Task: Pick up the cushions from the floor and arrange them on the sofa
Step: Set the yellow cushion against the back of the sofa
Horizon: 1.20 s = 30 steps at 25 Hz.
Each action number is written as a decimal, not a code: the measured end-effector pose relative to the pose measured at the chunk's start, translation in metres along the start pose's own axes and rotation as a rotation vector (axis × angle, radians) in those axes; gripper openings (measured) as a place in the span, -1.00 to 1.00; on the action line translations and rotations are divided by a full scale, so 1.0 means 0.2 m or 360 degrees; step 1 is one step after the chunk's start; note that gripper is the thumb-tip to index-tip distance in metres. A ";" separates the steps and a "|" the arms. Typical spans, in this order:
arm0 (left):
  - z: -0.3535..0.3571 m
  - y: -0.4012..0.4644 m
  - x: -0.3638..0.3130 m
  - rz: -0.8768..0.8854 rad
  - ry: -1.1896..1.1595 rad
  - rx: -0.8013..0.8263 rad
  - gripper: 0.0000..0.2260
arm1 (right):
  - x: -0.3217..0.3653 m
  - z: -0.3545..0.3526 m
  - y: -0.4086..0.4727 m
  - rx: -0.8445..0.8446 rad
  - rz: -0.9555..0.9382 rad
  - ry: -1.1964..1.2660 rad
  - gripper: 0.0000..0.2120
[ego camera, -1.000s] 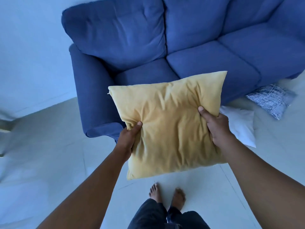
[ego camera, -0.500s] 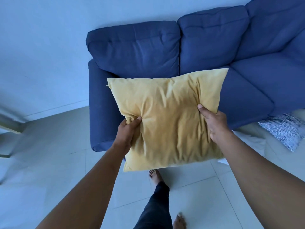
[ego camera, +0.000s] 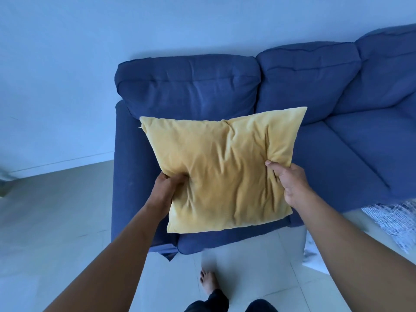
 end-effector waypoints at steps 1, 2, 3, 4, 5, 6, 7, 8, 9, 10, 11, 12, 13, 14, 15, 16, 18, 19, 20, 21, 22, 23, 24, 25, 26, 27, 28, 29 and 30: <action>0.00 0.04 -0.04 0.0006 -0.0005 0.0007 -0.44 | 0.03 0.05 0.04 0.0015 0.0004 -0.0015 -0.83; -0.01 0.09 -0.07 0.0012 -0.0010 0.0003 -0.41 | 0.05 0.09 0.09 0.0028 0.0011 -0.0034 -0.84; -0.01 0.13 -0.10 0.0018 -0.0012 -0.0004 -0.39 | 0.07 0.13 0.13 0.0034 0.0019 -0.0045 -0.85; -0.01 0.18 -0.13 0.0026 -0.0012 -0.0001 -0.38 | 0.09 0.16 0.19 0.0037 0.0024 -0.0048 -0.84; -0.01 0.23 -0.15 0.0031 -0.0013 0.0002 -0.38 | 0.11 0.19 0.24 0.0037 0.0034 -0.0053 -0.83; 0.00 0.28 -0.17 0.0033 -0.0011 0.0000 -0.39 | 0.12 0.22 0.29 0.0041 0.0042 -0.0059 -0.81; 0.00 0.33 -0.19 0.0032 -0.0006 -0.0005 -0.39 | 0.14 0.24 0.35 0.0044 0.0050 -0.0067 -0.79; 0.01 0.37 -0.21 0.0029 0.0001 -0.0012 -0.41 | 0.16 0.27 0.40 0.0045 0.0051 -0.0073 -0.77; 0.02 0.41 -0.22 0.0024 -0.0001 -0.0027 -0.41 | 0.17 0.29 0.46 0.0048 0.0055 -0.0081 -0.77; 0.03 0.46 -0.24 0.0016 -0.0008 -0.0056 -0.42 | 0.19 0.32 0.52 0.0063 0.0067 -0.0092 -0.77; 0.04 0.50 -0.25 0.0009 -0.0018 -0.0092 -0.42 | 0.20 0.35 0.58 0.0085 0.0085 -0.0093 -0.76; 0.05 0.54 -0.27 0.0001 -0.0023 -0.0127 -0.42 | 0.22 0.38 0.64 0.0106 0.0104 -0.0096 -0.76; 0.07 0.59 -0.28 -0.0009 -0.0021 -0.0162 -0.42 | 0.23 0.40 0.71 0.0121 0.0120 -0.0113 -0.76; 0.09 0.66 -0.29 -0.0016 -0.0020 -0.0197 -0.41 | 0.24 0.43 0.78 0.0130 0.0130 -0.0130 -0.74; 0.09 0.71 -0.30 -0.0015 -0.0023 -0.0226 -0.40 | 0.25 0.45 0.84 0.0135 0.0140 -0.0134 -0.71; 0.10 0.78 -0.30 -0.0021 -0.0038 -0.0259 -0.39 | 0.26 0.49 0.92 0.0142 0.0160 -0.0133 -0.67; 0.11 0.90 -0.31 -0.0022 -0.0066 -0.0316 -0.37 | 0.27 0.55 1.04 0.0148 0.0185 -0.0110 -0.67; 0.12 0.97 -0.31 -0.0029 -0.0084 -0.0352 -0.36 | 0.27 0.58 1.11 0.0136 0.0185 -0.0104 -0.70; 0.12 1.03 -0.30 -0.0044 -0.0107 -0.0396 -0.35 | 0.26 0.63 1.18 0.0125 0.0184 -0.0098 -0.73; 0.11 1.07 -0.30 -0.0057 -0.0125 -0.0429 -0.35 | 0.25 0.66 1.23 0.0123 0.0182 -0.0081 -0.74; 0.11 1.11 -0.29 -0.0074 -0.0128 -0.0459 -0.35 | 0.24 0.69 1.27 0.0138 0.0183 -0.0065 -0.74; 0.10 1.16 -0.28 -0.0082 -0.0124 -0.0482 -0.36 | 0.23 0.72 1.32 0.0161 0.0178 -0.0050 -0.73; 0.09 1.22 -0.28 -0.0084 -0.0119 -0.0503 -0.38 | 0.22 0.75 1.37 0.0181 0.0168 -0.0038 -0.72; 0.08 1.27 -0.29 -0.0072 -0.0117 -0.0519 -0.39 | 0.21 0.78 1.41 0.0197 0.0155 -0.0032 -0.70; 0.06 1.33 -0.28 -0.0065 -0.0114 -0.0535 -0.40 | 0.20 0.81 1.46 0.0216 0.0147 -0.0035 -0.68; 0.04 1.39 -0.26 -0.0063 -0.0106 -0.0554 -0.41 | 0.17 0.84 1.50 0.0229 0.0147 -0.0044 -0.67; 0.03 1.45 -0.24 -0.0068 -0.0078 -0.0573 -0.43 | 0.15 0.88 1.55 0.0245 0.0144 -0.0064 -0.66; 0.01 1.51 -0.21 -0.0085 -0.0031 -0.0587 -0.45 | 0.11 0.90 1.59 0.0256 0.0145 -0.0107 -0.67; 0.00 1.58 -0.17 -0.0118 0.0021 -0.0601 -0.48 | 0.07 0.93 1.64 0.0268 0.0152 -0.0169 -0.69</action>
Point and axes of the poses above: each hand's wrist, its own y-axis towards the middle knuckle, its own z-axis out of the palm, x = y × z, the point moved 7 cm from there along y, towards the middle knuckle, and after that the axes turned 3 degrees about -x, right-handed, at the moved point
